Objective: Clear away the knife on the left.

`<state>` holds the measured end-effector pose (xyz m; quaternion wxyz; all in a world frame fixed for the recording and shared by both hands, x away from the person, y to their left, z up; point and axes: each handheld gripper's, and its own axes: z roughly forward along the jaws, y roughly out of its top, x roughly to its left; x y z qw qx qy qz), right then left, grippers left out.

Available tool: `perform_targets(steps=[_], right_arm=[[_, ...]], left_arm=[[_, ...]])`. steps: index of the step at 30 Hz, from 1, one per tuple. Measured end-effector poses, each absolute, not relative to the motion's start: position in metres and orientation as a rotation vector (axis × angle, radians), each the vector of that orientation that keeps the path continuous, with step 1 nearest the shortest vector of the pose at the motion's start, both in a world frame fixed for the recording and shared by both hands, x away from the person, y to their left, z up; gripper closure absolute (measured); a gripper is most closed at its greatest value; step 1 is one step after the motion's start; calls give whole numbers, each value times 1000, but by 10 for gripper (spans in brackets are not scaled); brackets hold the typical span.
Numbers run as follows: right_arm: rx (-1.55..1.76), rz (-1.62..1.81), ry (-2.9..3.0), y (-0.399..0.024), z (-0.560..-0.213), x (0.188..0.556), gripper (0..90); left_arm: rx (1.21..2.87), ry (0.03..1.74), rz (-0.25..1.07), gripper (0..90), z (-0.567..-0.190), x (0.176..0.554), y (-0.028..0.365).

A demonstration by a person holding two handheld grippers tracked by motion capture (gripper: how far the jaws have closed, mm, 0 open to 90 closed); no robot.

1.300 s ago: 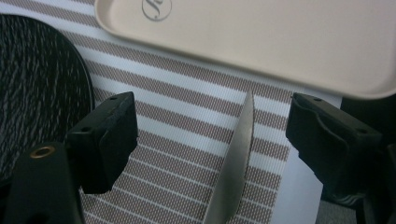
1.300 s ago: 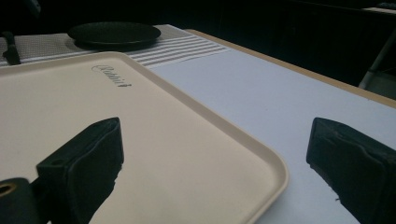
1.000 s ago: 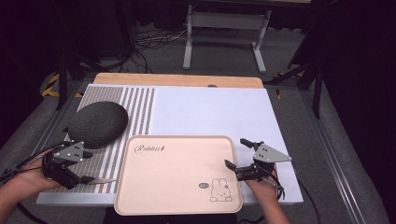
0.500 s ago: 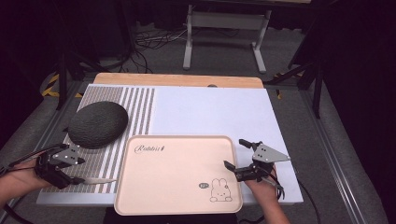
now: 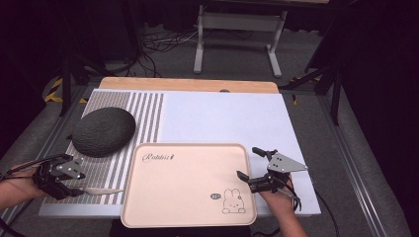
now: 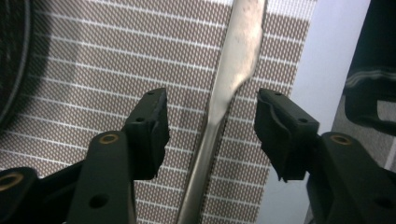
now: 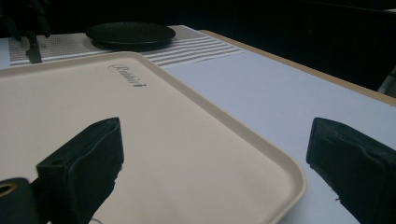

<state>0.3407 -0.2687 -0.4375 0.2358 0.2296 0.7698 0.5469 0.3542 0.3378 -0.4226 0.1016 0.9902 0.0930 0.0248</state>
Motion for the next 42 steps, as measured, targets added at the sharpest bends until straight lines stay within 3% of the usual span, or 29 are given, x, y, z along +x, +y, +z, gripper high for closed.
perform_targets(steps=[4, 13, 16, 42], right_arm=[[616, 1522, 2099, -269, -436, 339, 49], [602, 1531, 2100, -269, -436, 338, 49], [600, 1531, 2103, -269, -436, 338, 50], [597, 1544, 2108, -269, -436, 338, 49]], left_arm=[[2976, 230, 70, 501, -426, 354, 340], [3062, 129, 51, 721, -431, 357, 341], [3065, 128, 51, 751, -431, 358, 340], [3127, 56, 101, 799, -431, 353, 332]])
